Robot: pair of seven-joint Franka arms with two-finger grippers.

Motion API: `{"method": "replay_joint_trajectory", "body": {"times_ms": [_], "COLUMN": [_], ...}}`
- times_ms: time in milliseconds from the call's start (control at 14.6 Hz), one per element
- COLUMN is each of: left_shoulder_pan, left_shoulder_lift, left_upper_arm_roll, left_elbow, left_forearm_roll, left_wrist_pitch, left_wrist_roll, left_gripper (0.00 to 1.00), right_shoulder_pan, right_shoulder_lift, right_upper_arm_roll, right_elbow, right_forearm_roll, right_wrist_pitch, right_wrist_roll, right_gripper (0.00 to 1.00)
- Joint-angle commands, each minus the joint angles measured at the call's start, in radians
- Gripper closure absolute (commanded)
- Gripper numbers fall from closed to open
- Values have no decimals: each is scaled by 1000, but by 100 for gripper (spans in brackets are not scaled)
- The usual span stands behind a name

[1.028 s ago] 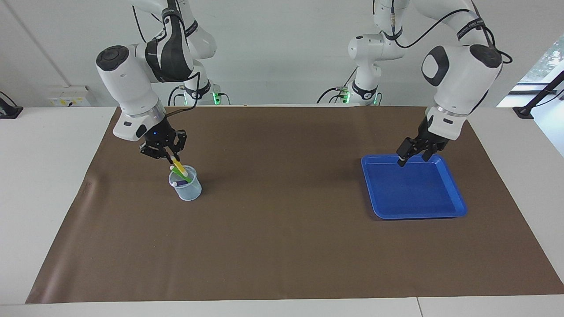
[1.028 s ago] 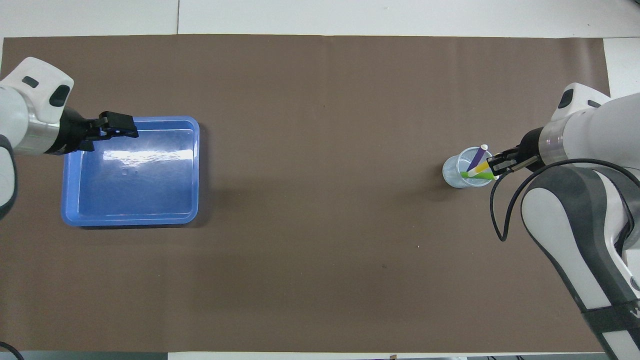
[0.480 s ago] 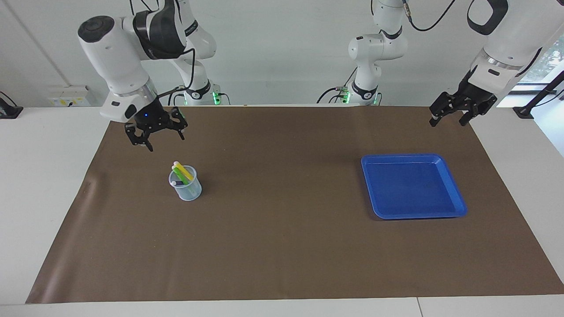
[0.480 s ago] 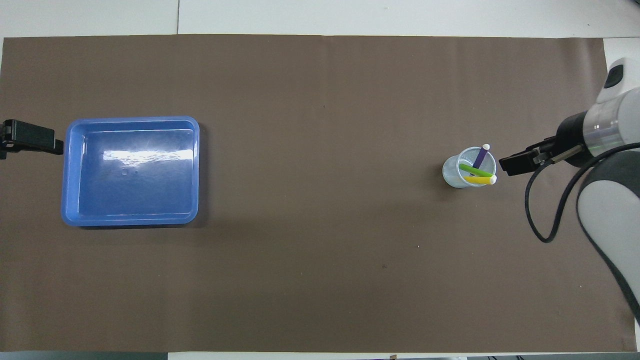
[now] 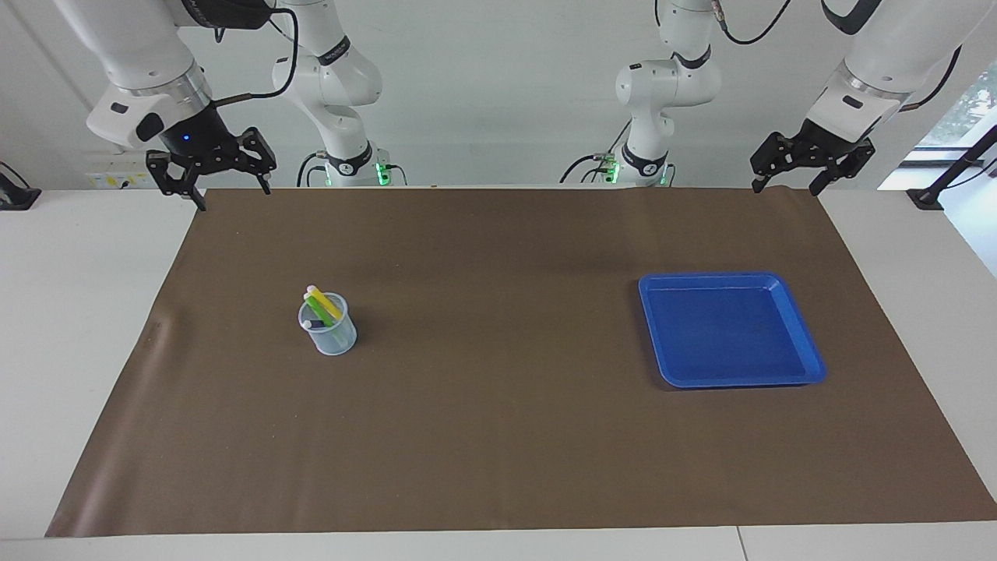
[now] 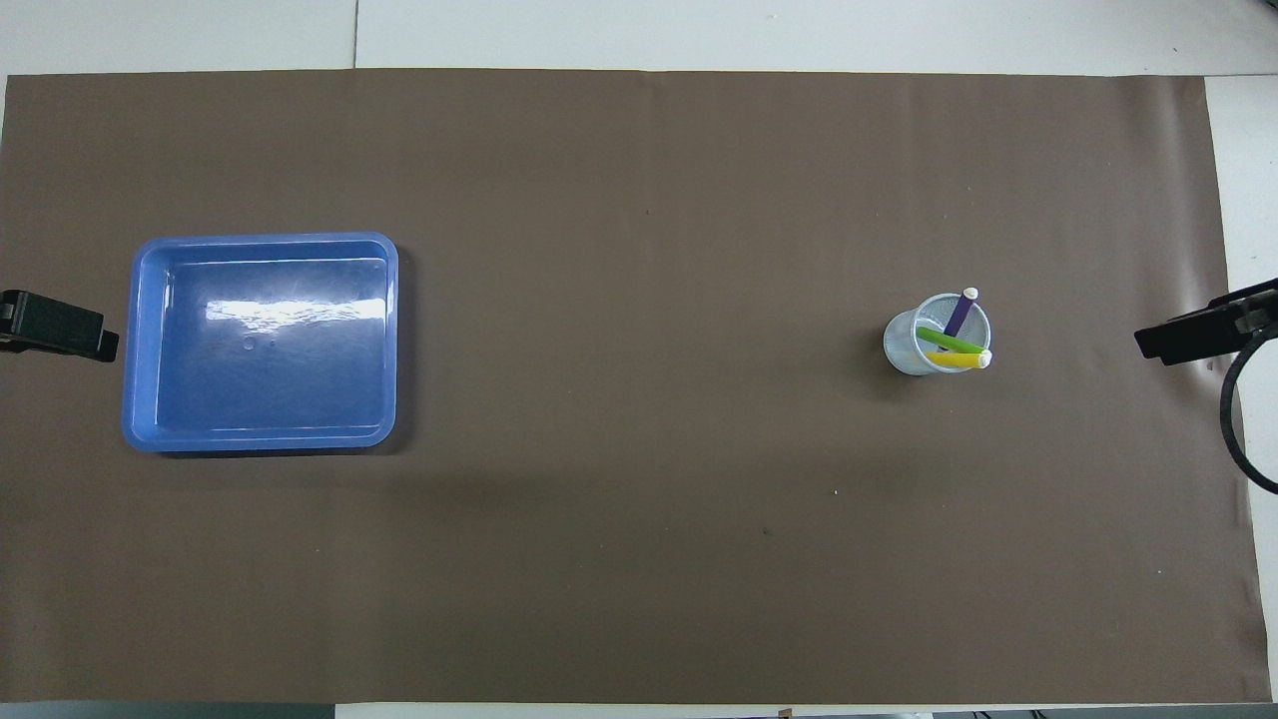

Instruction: Transfer and insert pens with both arms

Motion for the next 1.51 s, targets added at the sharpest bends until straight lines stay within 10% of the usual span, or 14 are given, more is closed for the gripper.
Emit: {"method": "replay_joint_trajectory", "body": {"times_ms": [0,548,823,1440], "left_shoulder_pan": [-16,-13,-14,-16], "left_shoulder_lift": [-50,-36,-2,-8], "left_upper_arm_roll": [14,11,5,0], "left_elbow": [-75,-54,-8,-29], "left_forearm_roll": [19,-15,-12,-18], "left_wrist_pitch": [52,69,31,36], "left_wrist_roll": [17,-3,-9,-11], "left_gripper": [0,0,0,0], "right_shoulder_pan": [-28,-8,162,73], "right_shoulder_lift": [-3,8,34,52], "right_upper_arm_roll": [10,8,-169,-82], "right_elbow": [3,-3,7,50], "right_forearm_roll": [-17,-62,-56,-56], "right_wrist_pitch": [-5,0,-39,-63], "right_wrist_roll": [14,99,173,172], "right_gripper": [0,0,0,0]}}
